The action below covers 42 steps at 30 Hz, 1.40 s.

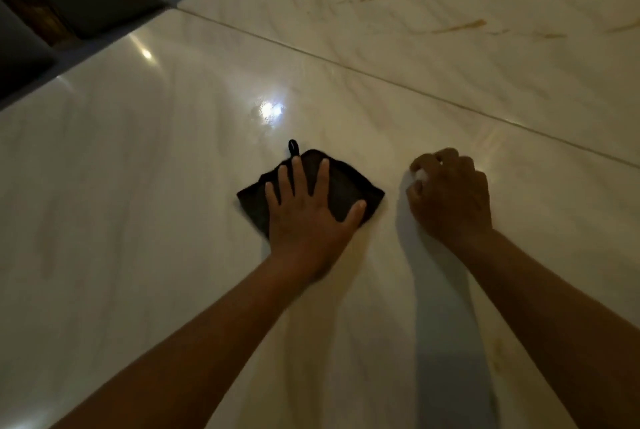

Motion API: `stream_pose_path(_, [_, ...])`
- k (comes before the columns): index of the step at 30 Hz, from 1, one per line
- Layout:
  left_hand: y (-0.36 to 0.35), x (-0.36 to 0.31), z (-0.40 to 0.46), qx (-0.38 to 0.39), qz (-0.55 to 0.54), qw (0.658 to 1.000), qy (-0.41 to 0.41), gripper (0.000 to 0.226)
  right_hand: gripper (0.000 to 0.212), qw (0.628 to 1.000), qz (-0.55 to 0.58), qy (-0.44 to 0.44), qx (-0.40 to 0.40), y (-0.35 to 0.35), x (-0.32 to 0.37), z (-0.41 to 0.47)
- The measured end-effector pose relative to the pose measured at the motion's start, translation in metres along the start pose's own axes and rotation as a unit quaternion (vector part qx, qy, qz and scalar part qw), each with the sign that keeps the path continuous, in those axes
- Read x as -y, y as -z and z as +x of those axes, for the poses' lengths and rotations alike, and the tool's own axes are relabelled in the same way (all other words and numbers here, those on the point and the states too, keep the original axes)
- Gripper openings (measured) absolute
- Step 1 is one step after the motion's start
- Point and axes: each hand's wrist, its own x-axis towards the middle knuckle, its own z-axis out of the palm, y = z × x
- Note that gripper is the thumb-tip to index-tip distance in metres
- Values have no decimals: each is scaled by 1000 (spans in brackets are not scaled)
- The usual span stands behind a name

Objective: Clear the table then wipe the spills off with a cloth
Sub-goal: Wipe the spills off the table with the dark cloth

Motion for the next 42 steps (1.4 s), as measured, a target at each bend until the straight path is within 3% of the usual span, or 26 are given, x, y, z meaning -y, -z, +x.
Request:
stream_pose_path(4, [4,-9,54,-9,3,1000,1,94,67,998,-22,-23,58,-13,-12,23])
stream_pose_path(9, [8,-36,152,6,9,1000,16,95,65,998,-48,-11,29,-19,-15,19])
stream_pose_path(12, [9,-51,177,14,10,1000,12,95,53,998,-54,11,4,-4,-22,39])
stream_pose_path(16, [4,-55,154,9,7,999,-30,92,48,997,-49,61,-16,3,-41,62])
stream_pose_path(20, [-6,-59,124,-24,-1,998,-51,91,59,999,-6,-17,-49,-10,-52,61])
stream_pose_path(25, [2,-86,195,9,0,999,-39,95,73,996,-29,-75,32,-17,-54,65])
stream_pose_path(28, [3,-102,228,21,13,999,-26,94,72,996,-34,-72,35,-20,-58,64])
stream_pose_path(31, [0,-108,220,15,4,999,-29,94,74,996,-35,-71,35,-20,-57,65])
stream_pose_path(34, [-9,-109,168,-9,-17,996,-85,92,75,996,-24,-74,34,-19,-58,64])
stream_pose_path(38, [-15,-105,121,-27,-11,996,-87,91,68,995,51,-77,-48,-13,-56,63])
stream_pose_path(40, [-11,-109,136,-17,-3,997,-75,93,65,989,67,-100,-91,-5,-66,60])
stream_pose_path(42, [-8,-118,166,-3,0,998,-67,94,61,986,60,-133,-83,5,-88,48])
